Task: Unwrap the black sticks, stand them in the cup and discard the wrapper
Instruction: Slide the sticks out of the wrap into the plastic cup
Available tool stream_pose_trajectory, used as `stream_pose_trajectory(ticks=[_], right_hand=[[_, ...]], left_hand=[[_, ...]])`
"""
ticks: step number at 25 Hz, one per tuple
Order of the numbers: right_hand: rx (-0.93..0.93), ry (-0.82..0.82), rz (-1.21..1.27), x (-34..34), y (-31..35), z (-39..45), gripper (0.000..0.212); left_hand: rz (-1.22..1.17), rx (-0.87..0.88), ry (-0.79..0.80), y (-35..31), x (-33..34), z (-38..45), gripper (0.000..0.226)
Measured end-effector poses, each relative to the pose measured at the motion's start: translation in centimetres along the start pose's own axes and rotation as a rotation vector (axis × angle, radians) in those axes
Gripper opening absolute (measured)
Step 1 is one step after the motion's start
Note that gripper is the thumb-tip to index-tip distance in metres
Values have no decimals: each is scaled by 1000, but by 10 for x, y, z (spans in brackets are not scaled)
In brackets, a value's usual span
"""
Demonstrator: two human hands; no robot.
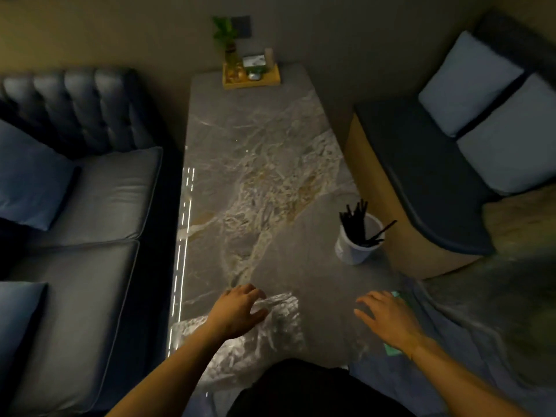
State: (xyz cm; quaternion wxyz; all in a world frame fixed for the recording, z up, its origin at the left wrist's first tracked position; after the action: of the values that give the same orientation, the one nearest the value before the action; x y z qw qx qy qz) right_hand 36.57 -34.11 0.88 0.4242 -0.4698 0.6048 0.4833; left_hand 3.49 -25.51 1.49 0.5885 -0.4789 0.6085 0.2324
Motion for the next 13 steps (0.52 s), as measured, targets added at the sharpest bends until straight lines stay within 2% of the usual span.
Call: stream_pose_trajectory(ticks=[5, 8, 10, 13], right_hand=[[-5, 30, -37, -21, -71, 9, 41], [-15, 17, 10, -35, -102, 26, 47], [-13, -28, 68, -49, -114, 42, 56], [-10, -59, 168, -66, -112, 66, 82]], left_hand=[[166, 66, 44, -58, -3, 52, 48], [186, 44, -3, -78, -17, 78, 50], [197, 43, -63, -92, -32, 95, 55], [173, 63, -136, -111, -54, 119, 74]])
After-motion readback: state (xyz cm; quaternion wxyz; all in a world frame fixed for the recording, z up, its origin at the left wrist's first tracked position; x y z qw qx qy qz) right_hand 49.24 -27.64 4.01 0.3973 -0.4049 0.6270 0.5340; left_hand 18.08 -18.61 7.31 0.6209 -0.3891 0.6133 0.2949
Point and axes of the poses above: each hand's wrist, its own z-axis towards the middle knuckle, its own x-axis out of the palm, y = z × x, the point moved 3 cm from there along z, towards the middle knuckle, and after that the axes turned 11 degrees about -y, right-handed, at the moved point
